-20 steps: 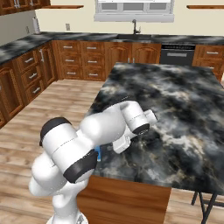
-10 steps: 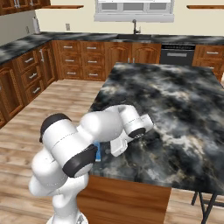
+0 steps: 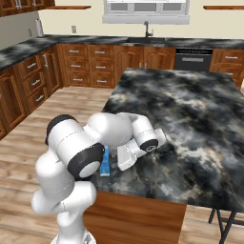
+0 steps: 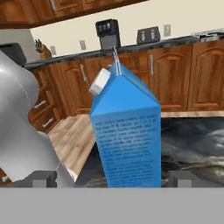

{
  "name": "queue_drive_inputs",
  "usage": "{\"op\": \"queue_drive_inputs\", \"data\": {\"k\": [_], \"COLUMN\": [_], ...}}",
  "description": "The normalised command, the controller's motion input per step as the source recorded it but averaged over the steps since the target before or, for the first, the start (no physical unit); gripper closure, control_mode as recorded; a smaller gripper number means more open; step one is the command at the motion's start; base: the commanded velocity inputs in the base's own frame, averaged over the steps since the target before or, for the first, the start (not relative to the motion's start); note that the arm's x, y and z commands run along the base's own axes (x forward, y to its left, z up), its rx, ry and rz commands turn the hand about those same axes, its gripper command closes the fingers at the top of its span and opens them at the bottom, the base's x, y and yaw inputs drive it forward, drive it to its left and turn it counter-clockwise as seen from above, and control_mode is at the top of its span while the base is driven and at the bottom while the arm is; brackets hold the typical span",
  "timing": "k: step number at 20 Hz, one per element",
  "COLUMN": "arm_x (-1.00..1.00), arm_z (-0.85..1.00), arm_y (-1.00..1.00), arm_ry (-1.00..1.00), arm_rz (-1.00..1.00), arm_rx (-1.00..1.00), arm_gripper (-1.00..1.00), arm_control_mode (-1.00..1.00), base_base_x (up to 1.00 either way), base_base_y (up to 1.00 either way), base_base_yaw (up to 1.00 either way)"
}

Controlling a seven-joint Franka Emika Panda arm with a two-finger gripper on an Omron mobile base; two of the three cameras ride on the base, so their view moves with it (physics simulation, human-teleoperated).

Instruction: Pick the milk from the counter and place it in the open cabinet.

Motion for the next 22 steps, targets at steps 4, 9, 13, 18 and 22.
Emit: {"op": "queue_drive_inputs", "data": {"k": [4,9,13,18,22], "arm_x": [-0.08,0.00,0.06,-0.01,-0.09], "arm_z": [-0.02,-0.01,0.00,0.00,0.00], "arm_y": [0.18,0.21,0.04,0.01,0.13], "arm_ry": [0.16,0.01,-0.02,-0.03,-0.01], "arm_rz": [0.00,0.00,-0.05,-0.02,0.00], "arm_rx": [0.05,0.00,0.00,0.00,0.00], "arm_gripper": [-1.00,-1.00,-1.00,-1.00,-1.00], "arm_control_mode": [-1.00,-1.00,-1.00,-1.00,-1.00], "base_base_x": [0.00,0.00,0.00,0.00,0.00], "base_base_y": [0.00,0.00,0.00,0.00,0.00], "base_base_yaw": [0.00,0.00,0.00,0.00,0.00]}}
